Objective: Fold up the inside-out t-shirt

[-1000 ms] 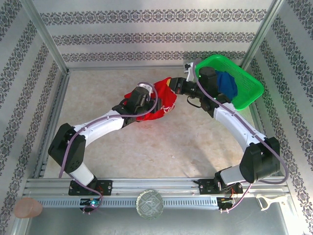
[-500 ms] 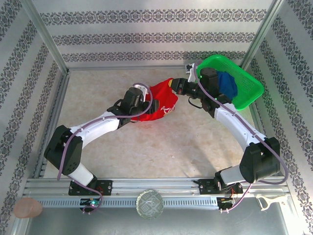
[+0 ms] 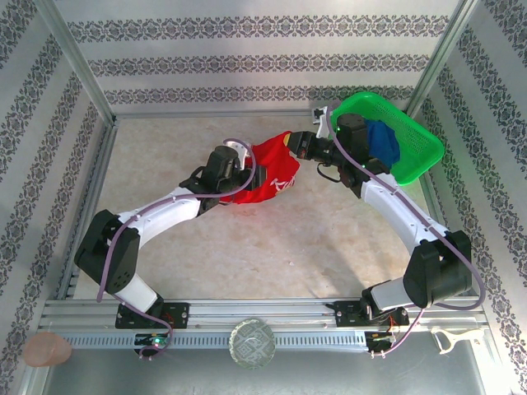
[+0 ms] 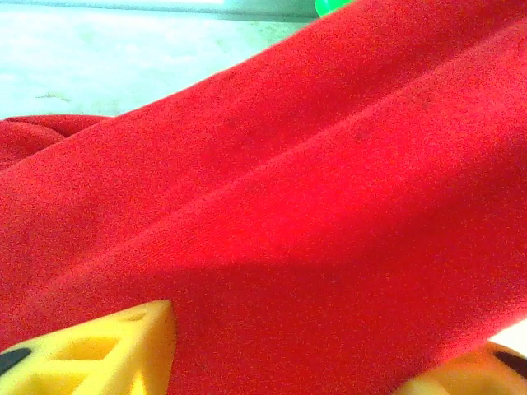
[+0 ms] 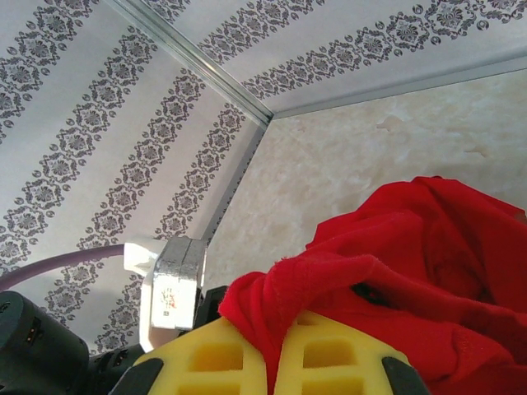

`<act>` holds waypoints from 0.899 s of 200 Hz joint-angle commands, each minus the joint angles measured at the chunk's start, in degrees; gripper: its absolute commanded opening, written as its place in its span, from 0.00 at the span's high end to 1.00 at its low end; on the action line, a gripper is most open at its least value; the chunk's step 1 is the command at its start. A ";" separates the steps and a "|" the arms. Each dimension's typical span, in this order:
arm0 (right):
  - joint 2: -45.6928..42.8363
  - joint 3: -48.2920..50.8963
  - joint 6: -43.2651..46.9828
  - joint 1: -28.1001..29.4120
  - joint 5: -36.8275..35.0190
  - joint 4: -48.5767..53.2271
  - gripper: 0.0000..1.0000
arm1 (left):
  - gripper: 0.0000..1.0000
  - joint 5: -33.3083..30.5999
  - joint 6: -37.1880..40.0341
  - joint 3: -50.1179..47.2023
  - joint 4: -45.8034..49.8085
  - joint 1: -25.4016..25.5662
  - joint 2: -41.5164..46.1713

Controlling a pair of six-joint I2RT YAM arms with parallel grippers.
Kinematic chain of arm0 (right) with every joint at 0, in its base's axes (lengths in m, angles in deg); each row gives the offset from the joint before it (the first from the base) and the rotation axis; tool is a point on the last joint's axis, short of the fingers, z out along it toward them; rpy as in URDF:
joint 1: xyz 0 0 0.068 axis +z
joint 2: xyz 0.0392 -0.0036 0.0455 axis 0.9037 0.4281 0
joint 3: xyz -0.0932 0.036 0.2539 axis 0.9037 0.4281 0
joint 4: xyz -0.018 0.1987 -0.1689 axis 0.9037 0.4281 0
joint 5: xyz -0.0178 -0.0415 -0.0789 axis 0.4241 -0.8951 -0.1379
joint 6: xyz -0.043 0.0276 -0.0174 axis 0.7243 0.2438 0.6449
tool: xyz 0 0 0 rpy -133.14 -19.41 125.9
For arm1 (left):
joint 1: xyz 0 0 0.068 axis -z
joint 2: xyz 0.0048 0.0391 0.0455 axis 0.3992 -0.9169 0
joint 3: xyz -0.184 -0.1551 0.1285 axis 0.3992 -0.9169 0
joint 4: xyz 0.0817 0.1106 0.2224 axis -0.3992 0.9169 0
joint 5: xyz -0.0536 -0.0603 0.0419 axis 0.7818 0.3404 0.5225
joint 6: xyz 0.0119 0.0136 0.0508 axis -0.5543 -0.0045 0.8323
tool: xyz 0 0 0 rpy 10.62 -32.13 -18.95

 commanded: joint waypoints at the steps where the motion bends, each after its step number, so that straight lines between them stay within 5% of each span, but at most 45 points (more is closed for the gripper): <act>1: -1.18 -1.69 -0.52 -0.09 0.00 -1.32 1.00 | 0.45 2.28 -0.24 2.96 -1.31 -0.70 -3.80; 29: -0.45 -1.26 -0.56 -0.34 -1.36 -1.09 1.00 | 1.00 4.47 0.46 7.32 0.31 -1.66 -6.91; 57: 5.60 -3.88 -0.22 -2.43 -4.45 2.08 0.99 | 1.00 9.04 -1.09 10.01 2.90 -3.72 -2.91; 74: 10.77 -6.46 0.53 -3.83 -6.53 5.05 0.55 | 1.00 14.16 -5.43 10.57 3.06 -5.48 0.14; 94: 10.36 -3.81 -0.28 -3.25 -7.94 4.08 0.38 | 1.00 17.51 -9.13 10.83 3.85 -6.61 2.42; 147: -9.72 14.46 -2.78 9.49 -28.05 4.17 0.27 | 1.00 21.14 -12.16 10.26 3.78 -7.16 2.70; 180: -7.51 14.93 -2.11 16.90 -36.30 3.87 0.22 | 1.00 22.31 -13.15 10.55 3.69 -7.10 3.03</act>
